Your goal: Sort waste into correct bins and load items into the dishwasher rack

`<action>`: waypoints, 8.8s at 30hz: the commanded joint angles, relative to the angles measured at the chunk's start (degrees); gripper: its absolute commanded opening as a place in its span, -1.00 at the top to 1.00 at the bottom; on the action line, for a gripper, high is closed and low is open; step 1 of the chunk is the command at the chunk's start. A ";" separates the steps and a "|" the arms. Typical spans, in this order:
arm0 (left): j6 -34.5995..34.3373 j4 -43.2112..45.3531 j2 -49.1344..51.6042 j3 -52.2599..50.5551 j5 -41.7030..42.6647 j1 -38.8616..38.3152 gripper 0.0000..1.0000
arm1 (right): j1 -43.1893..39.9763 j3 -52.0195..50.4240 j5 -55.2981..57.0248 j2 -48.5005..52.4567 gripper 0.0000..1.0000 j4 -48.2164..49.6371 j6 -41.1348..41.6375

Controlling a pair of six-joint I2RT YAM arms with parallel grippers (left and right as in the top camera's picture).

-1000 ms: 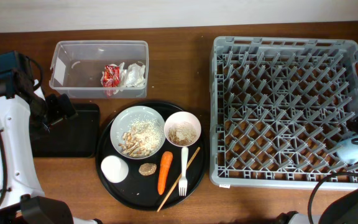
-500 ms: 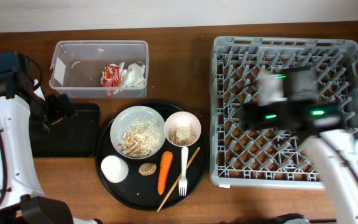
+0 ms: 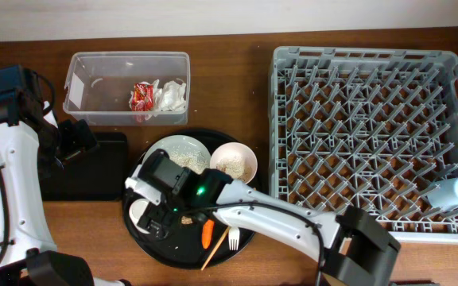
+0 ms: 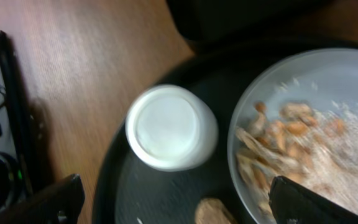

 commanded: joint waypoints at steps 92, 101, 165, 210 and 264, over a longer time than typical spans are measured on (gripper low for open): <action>5.16 20.41 -1.22 -25.11 7.54 -35.32 -0.98 | -59.49 -4.46 3.52 -25.18 -0.67 -42.62 6.21; 20.55 38.82 -0.42 -25.44 5.57 -59.25 -0.82 | -59.49 -4.46 3.52 -25.18 -0.68 -42.64 6.21; 29.75 57.75 2.47 -39.71 85.59 20.04 0.99 | -59.49 -4.46 3.54 -25.18 -0.68 -43.71 6.19; 11.19 59.98 -3.54 -40.19 18.60 -49.68 0.98 | -59.49 -4.46 3.50 -25.18 -0.68 -44.98 6.21; 9.92 33.64 -5.79 -36.04 -2.14 -47.34 0.99 | -59.49 -4.46 3.52 -25.18 -0.68 -45.68 6.19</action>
